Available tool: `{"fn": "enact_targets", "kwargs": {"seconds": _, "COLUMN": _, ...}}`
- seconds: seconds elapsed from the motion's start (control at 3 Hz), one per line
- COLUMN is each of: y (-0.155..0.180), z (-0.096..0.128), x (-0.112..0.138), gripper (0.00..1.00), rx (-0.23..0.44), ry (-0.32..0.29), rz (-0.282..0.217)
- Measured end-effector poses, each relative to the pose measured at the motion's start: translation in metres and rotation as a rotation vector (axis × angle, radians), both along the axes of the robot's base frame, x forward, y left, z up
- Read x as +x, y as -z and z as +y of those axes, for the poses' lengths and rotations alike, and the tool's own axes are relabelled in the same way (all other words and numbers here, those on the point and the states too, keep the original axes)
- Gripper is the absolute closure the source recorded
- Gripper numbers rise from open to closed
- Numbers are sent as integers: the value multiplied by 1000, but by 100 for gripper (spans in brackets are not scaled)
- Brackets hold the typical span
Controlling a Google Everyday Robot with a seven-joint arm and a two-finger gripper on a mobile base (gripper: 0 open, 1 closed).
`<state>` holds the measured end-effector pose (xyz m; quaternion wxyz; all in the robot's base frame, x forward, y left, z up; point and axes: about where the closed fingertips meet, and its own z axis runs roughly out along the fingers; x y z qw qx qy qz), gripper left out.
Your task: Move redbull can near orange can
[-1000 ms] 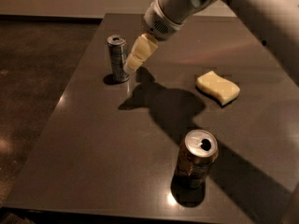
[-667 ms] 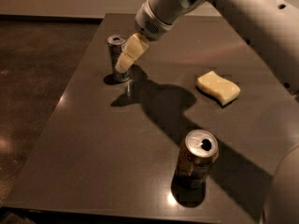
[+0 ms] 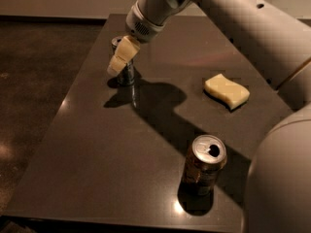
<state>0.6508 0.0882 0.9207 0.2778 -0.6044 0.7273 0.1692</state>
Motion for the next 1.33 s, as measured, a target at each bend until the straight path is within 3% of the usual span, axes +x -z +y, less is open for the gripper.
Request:
{"fn": "enact_targets", "kwargs": {"seconds": 0.33, "y": 0, "z": 2, "x": 1, "gripper": 16, "rx": 5, "ry": -7, "rz": 8}}
{"fn": "enact_targets", "kwargs": {"seconds": 0.67, "y": -3, "z": 1, "x": 1, "gripper": 40, "rx": 16, "ry": -15, "rz": 10}}
{"fn": "enact_targets", "kwargs": {"seconds": 1.33, "y": -21, "z": -21, "x": -13, "gripper": 87, "rx": 64, "ry": -68, "rz": 6}}
